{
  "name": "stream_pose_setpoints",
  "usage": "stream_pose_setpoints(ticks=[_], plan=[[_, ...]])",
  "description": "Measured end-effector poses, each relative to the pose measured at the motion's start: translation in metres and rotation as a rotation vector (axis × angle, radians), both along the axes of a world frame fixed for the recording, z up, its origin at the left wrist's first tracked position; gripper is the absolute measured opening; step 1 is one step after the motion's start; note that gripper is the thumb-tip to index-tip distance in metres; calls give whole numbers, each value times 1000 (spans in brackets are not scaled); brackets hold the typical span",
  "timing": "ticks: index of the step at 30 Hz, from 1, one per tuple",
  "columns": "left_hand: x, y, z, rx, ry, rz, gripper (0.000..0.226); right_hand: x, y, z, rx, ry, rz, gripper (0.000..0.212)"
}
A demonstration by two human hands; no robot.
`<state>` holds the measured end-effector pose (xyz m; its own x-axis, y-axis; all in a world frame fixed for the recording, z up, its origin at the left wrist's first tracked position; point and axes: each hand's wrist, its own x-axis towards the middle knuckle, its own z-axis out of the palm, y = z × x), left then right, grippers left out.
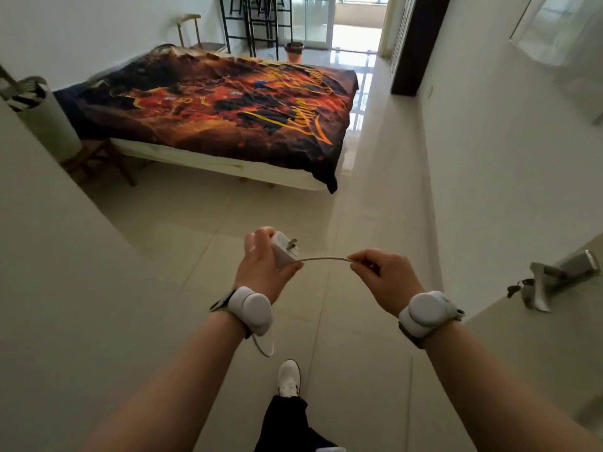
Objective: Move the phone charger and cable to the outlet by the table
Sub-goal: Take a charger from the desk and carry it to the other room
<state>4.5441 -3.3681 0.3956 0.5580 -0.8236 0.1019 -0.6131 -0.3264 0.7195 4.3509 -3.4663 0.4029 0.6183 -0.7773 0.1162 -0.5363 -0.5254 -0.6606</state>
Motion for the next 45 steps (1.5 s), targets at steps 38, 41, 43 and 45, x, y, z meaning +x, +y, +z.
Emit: stream_pose_setpoints(ticks=[38,41,43,45], plan=[[94,-712,-22,85,38,-214,59,96,-686,-21,82,79,-89,12],[124,-775,-29,102,38,-157,62,111,-755,-31,61,103,-139,12],[143,-819,-31,118,50,-169,70,127,-799,-33,-4,96,-136,11],[156,-867,-32,110,35,-219,78,148,-843,-29,-60,130,-127,12]])
